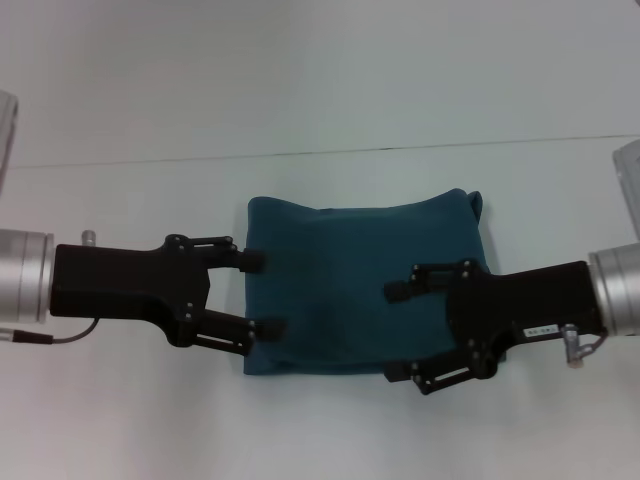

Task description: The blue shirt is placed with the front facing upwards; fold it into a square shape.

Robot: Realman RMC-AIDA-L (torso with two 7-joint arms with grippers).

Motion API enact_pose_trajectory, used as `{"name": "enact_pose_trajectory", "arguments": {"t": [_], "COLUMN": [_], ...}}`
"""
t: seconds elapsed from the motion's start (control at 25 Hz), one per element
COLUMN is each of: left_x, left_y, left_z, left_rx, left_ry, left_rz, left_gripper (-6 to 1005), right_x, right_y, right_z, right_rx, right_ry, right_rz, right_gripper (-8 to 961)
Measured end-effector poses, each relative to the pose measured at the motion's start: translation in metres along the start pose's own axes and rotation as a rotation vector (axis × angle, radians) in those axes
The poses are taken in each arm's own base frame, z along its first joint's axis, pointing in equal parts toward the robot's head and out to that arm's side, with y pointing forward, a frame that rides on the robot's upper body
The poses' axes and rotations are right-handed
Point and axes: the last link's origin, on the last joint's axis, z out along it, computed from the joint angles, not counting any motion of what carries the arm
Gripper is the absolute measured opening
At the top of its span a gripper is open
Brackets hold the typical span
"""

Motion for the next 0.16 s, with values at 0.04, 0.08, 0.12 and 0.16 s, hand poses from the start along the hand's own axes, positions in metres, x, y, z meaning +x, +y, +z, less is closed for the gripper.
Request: {"name": "enact_pose_trajectory", "arguments": {"t": [0.04,0.08,0.12,0.16], "left_x": [-0.0005,-0.0022,-0.003,-0.0041], "left_y": [-0.0011,-0.0037,-0.0047,-0.0057], "left_z": [-0.0004,-0.0017,-0.0023,-0.0032], "left_rx": [0.008,0.028,0.037,0.044], "left_ry": [-0.003,-0.009,-0.012,-0.015], "left_rz": [0.0,0.001,0.001,0.0], "left_gripper": [937,937,937,937], "right_x": [-0.0007,-0.0014,-0.0037,-0.0037], "right_y": [0.0009,0.0013,0.0028,0.0028], "right_z": [-0.0028,-0.0054,-0.0097,-0.0097], "right_rx": [-0.002,0.001,0.005,0.005], "right_ry": [0.001,0.003,0.007,0.007], "right_rz": [0.002,0.002,-0.001,-0.001], "right_gripper": [944,944,944,944]}}
